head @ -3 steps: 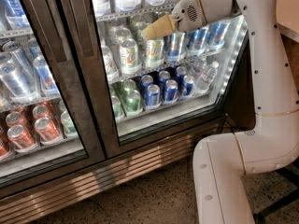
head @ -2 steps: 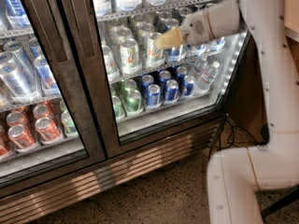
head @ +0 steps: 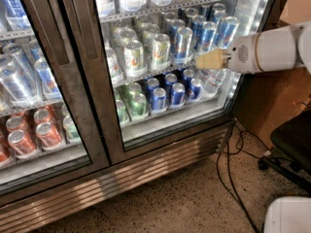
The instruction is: Close right fridge door
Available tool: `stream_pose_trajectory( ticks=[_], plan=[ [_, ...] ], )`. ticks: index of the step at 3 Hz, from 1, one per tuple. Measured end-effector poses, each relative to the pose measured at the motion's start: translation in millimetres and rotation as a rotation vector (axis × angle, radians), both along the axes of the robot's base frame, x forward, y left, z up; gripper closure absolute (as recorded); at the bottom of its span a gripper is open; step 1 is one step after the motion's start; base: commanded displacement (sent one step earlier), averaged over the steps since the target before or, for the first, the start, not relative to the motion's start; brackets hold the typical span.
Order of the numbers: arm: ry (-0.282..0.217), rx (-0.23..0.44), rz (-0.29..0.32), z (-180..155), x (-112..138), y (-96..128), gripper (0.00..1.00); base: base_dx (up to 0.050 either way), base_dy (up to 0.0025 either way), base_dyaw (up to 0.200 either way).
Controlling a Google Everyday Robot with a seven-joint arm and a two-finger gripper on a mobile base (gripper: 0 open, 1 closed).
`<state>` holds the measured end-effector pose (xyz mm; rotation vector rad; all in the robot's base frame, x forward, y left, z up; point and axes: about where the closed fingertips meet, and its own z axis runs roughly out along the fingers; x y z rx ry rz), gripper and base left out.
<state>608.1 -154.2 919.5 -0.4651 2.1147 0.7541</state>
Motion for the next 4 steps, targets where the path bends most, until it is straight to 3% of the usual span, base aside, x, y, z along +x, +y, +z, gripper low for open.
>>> stream_pose_trajectory(
  ticks=[1,2,3,4],
  plan=[
    [-0.041,-0.015,0.008,11.1,-27.4,4.9,1.0,0.0,0.0,0.0],
    [-0.041,-0.016,0.01,10.9,-27.0,5.9,1.0,0.0,0.0,0.0],
    [-0.021,-0.021,-0.027,10.7,-34.8,-0.7,1.0,0.0,0.0,0.0],
    [-0.015,-0.016,-0.112,17.7,-61.6,-16.7,1.0,0.0,0.0,0.0]
  ],
)
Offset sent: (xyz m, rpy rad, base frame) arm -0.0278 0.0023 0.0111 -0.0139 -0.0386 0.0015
